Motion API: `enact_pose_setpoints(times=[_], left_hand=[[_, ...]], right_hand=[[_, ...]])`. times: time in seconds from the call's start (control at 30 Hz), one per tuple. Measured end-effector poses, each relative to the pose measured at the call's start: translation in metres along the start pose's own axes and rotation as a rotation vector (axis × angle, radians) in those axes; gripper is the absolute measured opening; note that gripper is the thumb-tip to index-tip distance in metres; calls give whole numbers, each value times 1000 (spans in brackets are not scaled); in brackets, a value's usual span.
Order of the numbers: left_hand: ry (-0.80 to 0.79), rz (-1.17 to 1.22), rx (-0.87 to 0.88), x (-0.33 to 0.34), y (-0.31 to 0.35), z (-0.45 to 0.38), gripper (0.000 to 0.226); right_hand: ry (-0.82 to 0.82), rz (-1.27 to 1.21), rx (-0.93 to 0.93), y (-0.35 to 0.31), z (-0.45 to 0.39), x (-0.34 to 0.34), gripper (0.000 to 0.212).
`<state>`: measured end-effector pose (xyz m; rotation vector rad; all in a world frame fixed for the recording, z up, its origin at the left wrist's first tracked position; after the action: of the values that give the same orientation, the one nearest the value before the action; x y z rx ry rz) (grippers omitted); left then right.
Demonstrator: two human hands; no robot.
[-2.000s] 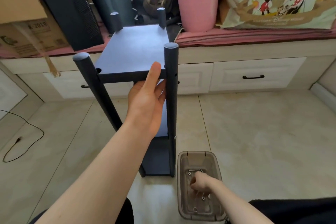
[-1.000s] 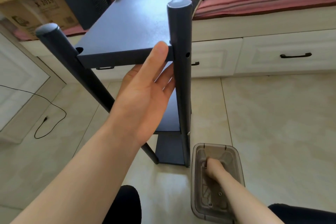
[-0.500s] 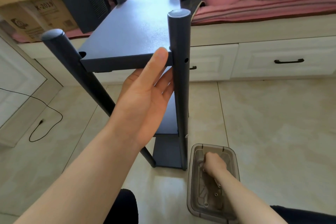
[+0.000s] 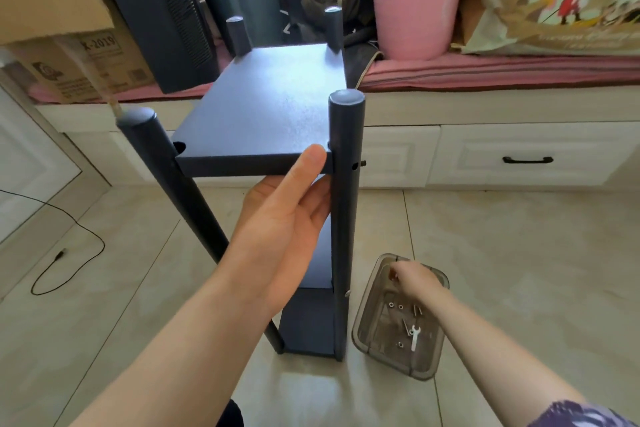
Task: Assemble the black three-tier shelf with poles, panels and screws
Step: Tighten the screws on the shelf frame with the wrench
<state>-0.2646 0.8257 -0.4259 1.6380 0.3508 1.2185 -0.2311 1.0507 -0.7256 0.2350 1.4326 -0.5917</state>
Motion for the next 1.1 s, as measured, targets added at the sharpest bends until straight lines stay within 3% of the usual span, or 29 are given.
enact_pose_setpoints(times=[0.23,0.4,0.57,0.77,1.0,1.1], left_hand=[[15,22,0,2,4,3,26],[16,3,-4,4,7,9,30],[7,-4,-15,2,6,6,15],[-46,-17,-27,-2,7,6,19],[-61,-16,-10,0,8,7,16],[-55,-23,1,2,7,8,15]], right_hand=[[-57,-35,-191,-45,16,-99,18],[-206,59,-119,-50,66,-65,21],[-168,10,60,-44,87,-12,27],[-246,67,66,-36,112,30,39],[-439,209,-14,-22,122,-3,20],[-380,157,-64,-40,114,-56,17]])
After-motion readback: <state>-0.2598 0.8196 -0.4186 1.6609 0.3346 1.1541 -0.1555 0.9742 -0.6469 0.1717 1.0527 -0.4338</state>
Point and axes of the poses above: each hand's wrist, its own z-axis away from the middle knuckle, its own x-axis out of the palm, y = z × x, the point moved 5 cm from there along -z, towards the middle knuckle, and after that the axes turned 12 degrees about y, right-handed, at the moved point
